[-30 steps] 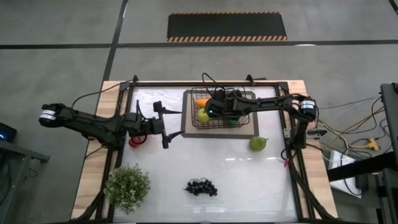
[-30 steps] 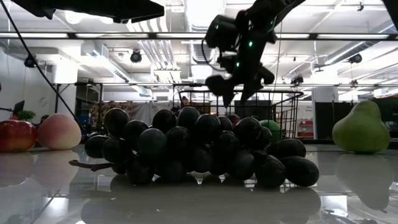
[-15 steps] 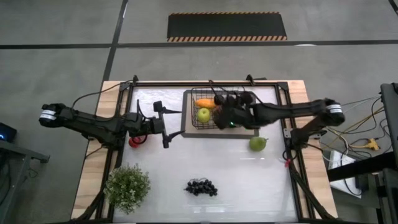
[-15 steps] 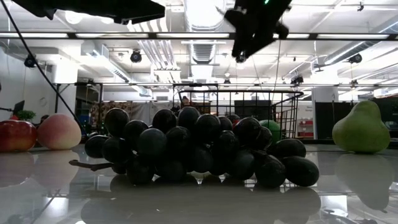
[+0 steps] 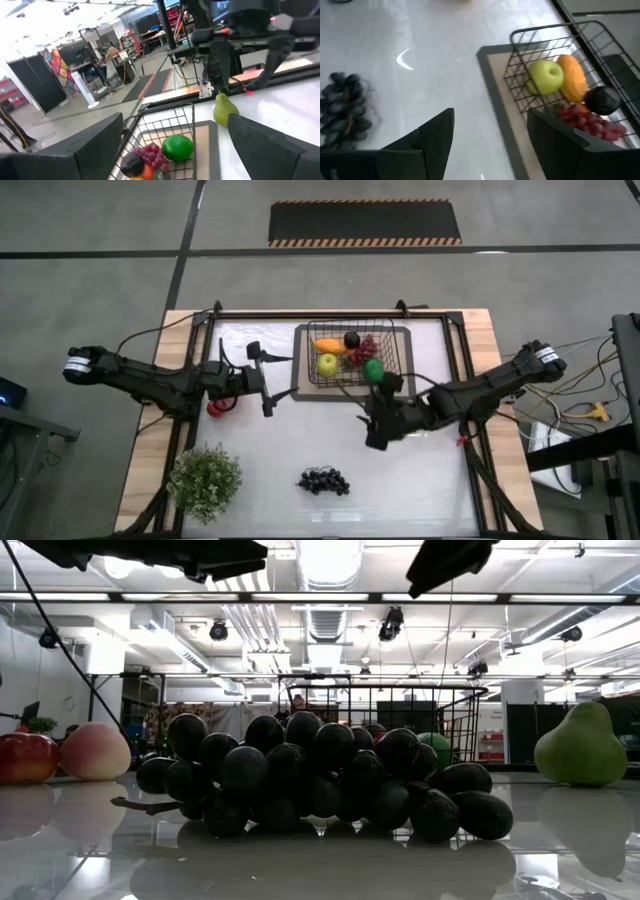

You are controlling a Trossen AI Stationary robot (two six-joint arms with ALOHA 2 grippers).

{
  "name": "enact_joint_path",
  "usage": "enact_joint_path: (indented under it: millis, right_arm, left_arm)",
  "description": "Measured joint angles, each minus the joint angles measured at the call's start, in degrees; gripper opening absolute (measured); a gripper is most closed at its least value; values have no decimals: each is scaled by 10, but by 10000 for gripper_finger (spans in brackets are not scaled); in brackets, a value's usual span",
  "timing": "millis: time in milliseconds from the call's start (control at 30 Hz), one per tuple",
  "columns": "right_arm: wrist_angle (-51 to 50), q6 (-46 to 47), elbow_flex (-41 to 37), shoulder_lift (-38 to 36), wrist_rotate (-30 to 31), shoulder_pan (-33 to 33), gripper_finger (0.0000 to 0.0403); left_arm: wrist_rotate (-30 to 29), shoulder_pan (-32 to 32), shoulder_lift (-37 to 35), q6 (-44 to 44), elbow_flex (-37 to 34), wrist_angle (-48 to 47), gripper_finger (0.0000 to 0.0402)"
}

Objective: Build produce basket
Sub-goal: Put the black grapes into the black wire basket

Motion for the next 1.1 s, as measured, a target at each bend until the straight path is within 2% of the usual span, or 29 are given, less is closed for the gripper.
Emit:
enact_joint_path:
  millis: [233,400,533,800,967,1100]
  right_arm:
    - [2,36,-17,0,-3,42,242]
    - [19,44,-36,0,-2,67,267]
    - [71,27,-70,0,-3,86,289]
    - [153,10,-133,-5,-4,100,313]
    - [245,-9,-176,-4,-57,104,308]
    - [270,-12,-193,-5,-62,113,307]
  left_arm:
    - [5,-2,7,-65,0,-4,341]
    - [46,-13,23,-118,0,-4,341]
    - [52,-36,45,-153,1,-5,341]
    - [54,-92,114,-203,35,-10,341]
    - [54,-122,167,-239,68,-31,341]
    - [54,-146,213,-275,102,-70,341]
